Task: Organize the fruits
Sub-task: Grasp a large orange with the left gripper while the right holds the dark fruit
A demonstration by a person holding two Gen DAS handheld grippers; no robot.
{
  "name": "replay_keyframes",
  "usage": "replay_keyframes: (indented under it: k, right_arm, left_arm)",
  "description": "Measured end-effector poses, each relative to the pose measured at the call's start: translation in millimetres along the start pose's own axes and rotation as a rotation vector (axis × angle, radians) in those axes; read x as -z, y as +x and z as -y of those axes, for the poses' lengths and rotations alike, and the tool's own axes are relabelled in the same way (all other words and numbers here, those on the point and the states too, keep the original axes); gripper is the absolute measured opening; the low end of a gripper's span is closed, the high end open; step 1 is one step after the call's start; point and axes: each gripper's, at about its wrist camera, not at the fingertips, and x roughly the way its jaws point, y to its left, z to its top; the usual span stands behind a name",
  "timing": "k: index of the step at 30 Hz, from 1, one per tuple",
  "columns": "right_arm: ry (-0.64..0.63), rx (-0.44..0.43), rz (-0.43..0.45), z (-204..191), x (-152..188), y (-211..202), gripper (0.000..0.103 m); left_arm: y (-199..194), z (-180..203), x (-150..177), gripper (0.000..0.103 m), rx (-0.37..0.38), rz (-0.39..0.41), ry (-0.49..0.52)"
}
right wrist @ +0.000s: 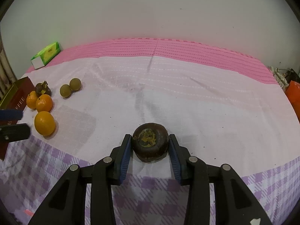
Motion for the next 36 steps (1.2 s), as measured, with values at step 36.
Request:
replay_keyframes:
  k: [36]
  right_arm:
    - [0.002,0.003,0.003,-1,1,-1,0.038]
  left_arm:
    - [9,1,7,0.047,-0.072,-0.035,-0.039]
